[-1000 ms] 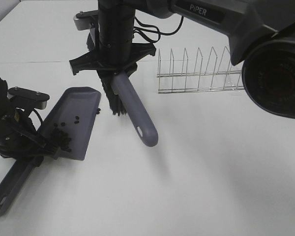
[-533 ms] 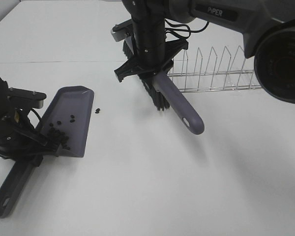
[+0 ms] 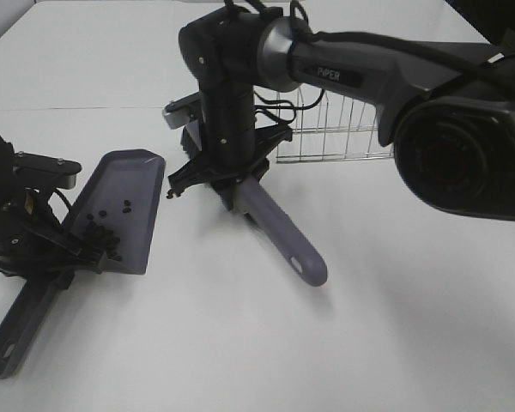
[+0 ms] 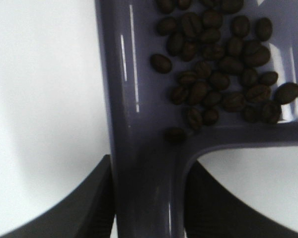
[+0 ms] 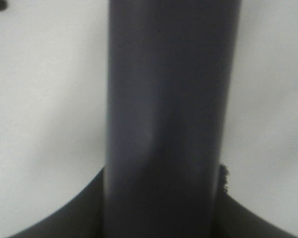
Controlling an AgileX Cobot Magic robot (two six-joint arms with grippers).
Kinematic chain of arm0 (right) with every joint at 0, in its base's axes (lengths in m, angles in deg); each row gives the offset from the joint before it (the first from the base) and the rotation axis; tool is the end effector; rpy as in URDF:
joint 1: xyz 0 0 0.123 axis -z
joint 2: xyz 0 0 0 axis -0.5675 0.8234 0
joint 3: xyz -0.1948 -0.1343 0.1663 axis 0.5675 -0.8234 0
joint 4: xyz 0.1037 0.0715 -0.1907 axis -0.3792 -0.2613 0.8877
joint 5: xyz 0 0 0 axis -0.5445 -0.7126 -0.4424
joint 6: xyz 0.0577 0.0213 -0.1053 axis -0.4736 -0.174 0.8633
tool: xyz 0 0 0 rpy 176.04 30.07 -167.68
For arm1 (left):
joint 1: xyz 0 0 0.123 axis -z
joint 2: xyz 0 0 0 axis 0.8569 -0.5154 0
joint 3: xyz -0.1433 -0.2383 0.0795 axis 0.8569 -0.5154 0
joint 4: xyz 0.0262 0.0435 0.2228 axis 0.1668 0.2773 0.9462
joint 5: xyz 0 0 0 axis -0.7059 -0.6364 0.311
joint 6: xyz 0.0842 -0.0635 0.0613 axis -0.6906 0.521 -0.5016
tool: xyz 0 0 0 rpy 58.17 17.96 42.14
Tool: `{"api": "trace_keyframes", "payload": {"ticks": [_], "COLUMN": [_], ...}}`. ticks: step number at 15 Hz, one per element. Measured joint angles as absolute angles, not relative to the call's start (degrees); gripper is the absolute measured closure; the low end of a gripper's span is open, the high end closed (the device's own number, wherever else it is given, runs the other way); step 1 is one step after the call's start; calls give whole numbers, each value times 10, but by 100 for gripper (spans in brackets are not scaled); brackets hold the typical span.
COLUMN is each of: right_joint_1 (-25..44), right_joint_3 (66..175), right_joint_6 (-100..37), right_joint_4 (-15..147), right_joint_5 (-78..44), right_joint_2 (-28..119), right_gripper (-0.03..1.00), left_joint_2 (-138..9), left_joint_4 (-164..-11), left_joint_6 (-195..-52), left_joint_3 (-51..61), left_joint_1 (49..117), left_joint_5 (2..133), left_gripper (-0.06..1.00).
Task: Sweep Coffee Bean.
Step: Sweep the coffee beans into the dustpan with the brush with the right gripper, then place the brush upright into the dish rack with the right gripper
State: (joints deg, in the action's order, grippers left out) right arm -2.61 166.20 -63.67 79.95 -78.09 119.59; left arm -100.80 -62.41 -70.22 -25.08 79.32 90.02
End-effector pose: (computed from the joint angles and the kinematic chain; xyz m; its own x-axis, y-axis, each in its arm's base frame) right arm 0.4009 0.2888 0.0861 -0.8636 -0.4988 -0.0738 -0.4922 0.8657 -0.0911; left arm 0.2854 -0.0943 0.0896 -0.9670 0.1877 -0.1725 0.1797 0.9818 0.0610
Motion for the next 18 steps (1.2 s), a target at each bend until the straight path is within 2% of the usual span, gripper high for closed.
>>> {"api": "trace_keyframes", "payload": {"ticks": [4,8,12,18], "right_joint_1": [-67,-73,-76,-60], "right_joint_3": [1663,1738,1837,1845], "right_joint_6": [-623,-611,-616,-617], "right_joint_4": [701,614,658,709], "right_joint_5": [-779,-782,-782,-784], "right_joint_2": [1207,1207,1215,1154], "right_gripper": [69,69,69,69], "left_joint_2": [-1009,-1009,-1009,-1009], "left_joint_4": [-623,-623,-620,-618], "left_joint_6": [-702,-702,-702,-702], "left_joint_3": [-251,-251,-251,-251], "left_joint_1": [793,793,793,793], "left_joint_5": [895,895,895,896], "left_gripper": [62,62,62,62]}}
